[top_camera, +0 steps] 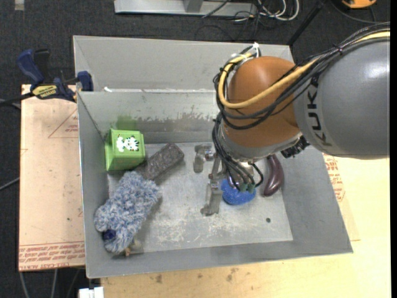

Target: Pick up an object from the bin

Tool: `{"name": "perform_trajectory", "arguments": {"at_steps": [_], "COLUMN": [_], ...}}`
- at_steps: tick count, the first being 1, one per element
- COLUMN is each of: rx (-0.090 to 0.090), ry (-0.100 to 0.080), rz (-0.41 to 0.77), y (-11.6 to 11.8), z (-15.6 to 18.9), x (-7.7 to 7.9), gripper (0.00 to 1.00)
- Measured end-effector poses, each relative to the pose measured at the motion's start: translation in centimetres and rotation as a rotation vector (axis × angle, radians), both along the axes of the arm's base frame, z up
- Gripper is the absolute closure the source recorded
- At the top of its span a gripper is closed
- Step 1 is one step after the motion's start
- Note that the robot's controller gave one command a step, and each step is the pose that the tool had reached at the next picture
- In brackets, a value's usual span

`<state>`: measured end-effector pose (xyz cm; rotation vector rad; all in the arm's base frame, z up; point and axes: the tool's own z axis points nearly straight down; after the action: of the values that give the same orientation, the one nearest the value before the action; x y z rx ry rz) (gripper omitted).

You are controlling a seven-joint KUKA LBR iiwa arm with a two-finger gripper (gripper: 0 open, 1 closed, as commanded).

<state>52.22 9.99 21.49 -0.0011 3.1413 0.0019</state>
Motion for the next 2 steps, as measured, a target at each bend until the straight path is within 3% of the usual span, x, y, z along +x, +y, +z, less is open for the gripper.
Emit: {"name": "perform_trajectory", "arguments": {"at_steps": [1,2], "rx": [0.000,0.000], "ry": [0.001,-0.015], "rz": [0.044,0.156], "y": [-1.8,-1.5], "z": [4.5,2.0], "x": [3.9,6.6], "gripper": [0.00,0.00]}}
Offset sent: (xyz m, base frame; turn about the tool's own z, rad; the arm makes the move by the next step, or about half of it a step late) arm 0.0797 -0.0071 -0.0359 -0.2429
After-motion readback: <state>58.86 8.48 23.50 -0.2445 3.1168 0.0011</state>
